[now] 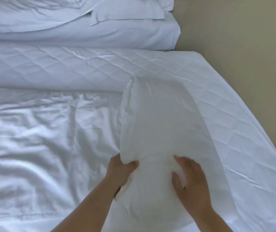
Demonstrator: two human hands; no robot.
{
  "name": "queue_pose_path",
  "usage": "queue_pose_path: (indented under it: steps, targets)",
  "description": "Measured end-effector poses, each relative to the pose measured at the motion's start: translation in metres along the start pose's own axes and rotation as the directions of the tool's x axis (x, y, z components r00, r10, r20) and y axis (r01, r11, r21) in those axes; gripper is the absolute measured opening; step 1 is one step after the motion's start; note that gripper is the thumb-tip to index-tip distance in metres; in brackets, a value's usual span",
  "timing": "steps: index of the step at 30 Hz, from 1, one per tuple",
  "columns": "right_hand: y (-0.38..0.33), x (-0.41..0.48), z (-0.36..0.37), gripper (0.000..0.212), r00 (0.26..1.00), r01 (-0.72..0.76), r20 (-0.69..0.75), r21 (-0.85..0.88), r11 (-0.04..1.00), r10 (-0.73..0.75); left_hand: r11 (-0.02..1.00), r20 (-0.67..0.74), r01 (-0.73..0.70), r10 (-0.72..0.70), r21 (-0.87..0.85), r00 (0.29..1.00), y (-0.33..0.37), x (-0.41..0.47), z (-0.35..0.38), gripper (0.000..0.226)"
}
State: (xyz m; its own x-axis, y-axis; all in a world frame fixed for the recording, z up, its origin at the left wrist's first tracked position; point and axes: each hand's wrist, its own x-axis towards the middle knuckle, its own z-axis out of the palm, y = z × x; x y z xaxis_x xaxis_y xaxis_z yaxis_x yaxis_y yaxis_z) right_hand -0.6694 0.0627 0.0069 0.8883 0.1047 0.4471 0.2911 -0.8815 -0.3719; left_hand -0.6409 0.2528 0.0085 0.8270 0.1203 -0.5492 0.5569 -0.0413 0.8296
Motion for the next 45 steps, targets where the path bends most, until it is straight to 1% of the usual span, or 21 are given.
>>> queue_pose_path:
  steps: [2, 4, 6, 8, 11, 12, 14, 17, 18, 20, 22, 26, 29, 31, 34, 35, 37, 40, 42, 44, 45]
  targets:
    - [0.009, 0.024, -0.007, 0.042, 0.996, -0.076, -0.052, -0.050, 0.996, 0.073, 1.000, 0.043, -0.005, 0.005, -0.002, 0.999, -0.013, -0.019, -0.012, 0.012]
    - [0.017, 0.046, -0.004, 0.053, 0.991, -0.133, -0.023, -0.106, 0.985, 0.131, 0.996, 0.092, 0.027, -0.035, 0.086, 0.995, -0.035, -0.036, -0.025, 0.019]
    - [0.028, 0.058, 0.013, 0.065, 0.981, -0.150, 0.081, -0.255, 0.955, 0.176, 0.979, 0.153, 0.121, -0.146, 0.163, 0.977, -0.046, -0.044, -0.035, 0.027]
    - [0.035, 0.056, 0.037, 0.081, 0.930, -0.102, 0.294, -0.376, 0.921, 0.223, 0.949, 0.180, 0.178, -0.228, 0.259, 0.957, -0.042, -0.033, -0.047, 0.029]
    - [0.056, 0.048, 0.067, 0.119, 0.838, -0.118, 0.464, -0.359, 0.926, 0.287, 0.937, -0.023, 0.125, -0.124, 0.326, 0.992, -0.008, 0.020, -0.064, 0.017]
    - [0.059, 0.049, 0.071, 0.119, 0.833, -0.134, 0.467, -0.350, 0.927, 0.297, 0.959, -0.150, 0.077, -0.037, 0.271, 0.988, 0.011, 0.045, -0.069, 0.024]
    - [0.062, 0.053, 0.076, 0.096, 0.810, -0.103, 0.499, -0.396, 0.912, 0.308, 0.989, -0.312, -0.024, 0.069, 0.146, 0.948, 0.058, 0.092, -0.070, 0.035]
    - [0.065, 0.049, 0.081, 0.067, 0.782, -0.128, 0.519, -0.410, 0.903, 0.346, 1.000, -0.246, -0.015, 0.009, -0.023, 0.969, 0.125, 0.152, -0.046, 0.041]
    - [0.067, 0.048, 0.082, 0.062, 0.811, -0.129, 0.485, -0.394, 0.910, 0.326, 1.000, -0.243, 0.009, -0.011, -0.010, 0.970, 0.139, 0.169, -0.036, 0.046]
    - [0.068, 0.048, 0.086, 0.060, 0.859, -0.129, 0.423, -0.364, 0.922, 0.288, 0.984, -0.293, 0.053, 0.000, 0.172, 0.956, 0.154, 0.194, -0.020, 0.062]
    - [0.070, 0.051, 0.089, 0.060, 0.871, -0.115, 0.412, -0.359, 0.926, 0.268, 0.950, -0.342, 0.106, 0.001, 0.293, 0.940, 0.154, 0.208, -0.012, 0.071]
    - [0.073, 0.052, 0.096, 0.060, 0.883, -0.118, 0.389, -0.358, 0.926, 0.263, 0.981, -0.354, 0.115, -0.053, 0.156, 0.934, 0.135, 0.221, -0.015, 0.070]
    - [0.070, 0.055, 0.094, 0.060, 0.857, -0.118, 0.434, -0.359, 0.926, 0.277, 0.998, -0.433, 0.038, -0.010, 0.056, 0.901, 0.137, 0.225, -0.029, 0.050]
    - [0.066, 0.058, 0.093, 0.059, 0.845, -0.113, 0.459, -0.349, 0.930, 0.275, 0.994, -0.522, -0.040, 0.087, 0.102, 0.849, 0.147, 0.222, -0.042, 0.022]
    - [0.057, 0.060, 0.097, 0.058, 0.854, -0.084, 0.459, -0.340, 0.937, 0.243, 0.978, -0.646, -0.059, 0.177, 0.199, 0.743, 0.146, 0.218, -0.060, 0.036]
    - [0.055, 0.059, 0.098, 0.058, 0.858, -0.078, 0.455, -0.344, 0.936, 0.239, 0.973, -0.683, -0.059, 0.199, 0.222, 0.703, 0.139, 0.221, -0.064, 0.032]
    - [0.058, 0.055, 0.101, 0.057, 0.868, -0.073, 0.437, -0.357, 0.931, 0.236, 0.990, -0.711, -0.049, 0.130, 0.134, 0.691, 0.121, 0.225, -0.069, 0.023]
    - [0.070, 0.052, 0.096, 0.058, 0.865, -0.114, 0.427, -0.347, 0.931, 0.265, 0.990, -0.559, 0.002, -0.080, -0.139, 0.825, 0.104, 0.209, -0.070, 0.027]
    - [0.074, 0.054, 0.089, 0.058, 0.858, -0.140, 0.427, -0.338, 0.931, 0.285, 0.959, -0.299, 0.086, -0.169, -0.272, 0.939, 0.092, 0.178, -0.058, 0.035]
    - [0.071, 0.057, 0.085, 0.059, 0.852, -0.156, 0.429, -0.338, 0.928, 0.300, 0.929, -0.012, 0.179, -0.193, -0.325, 0.981, 0.070, 0.135, -0.035, 0.033]
    - [0.068, 0.058, 0.085, 0.058, 0.839, -0.162, 0.448, -0.338, 0.927, 0.310, 0.936, 0.025, 0.203, -0.205, -0.287, 0.978, 0.055, 0.115, -0.021, 0.031]
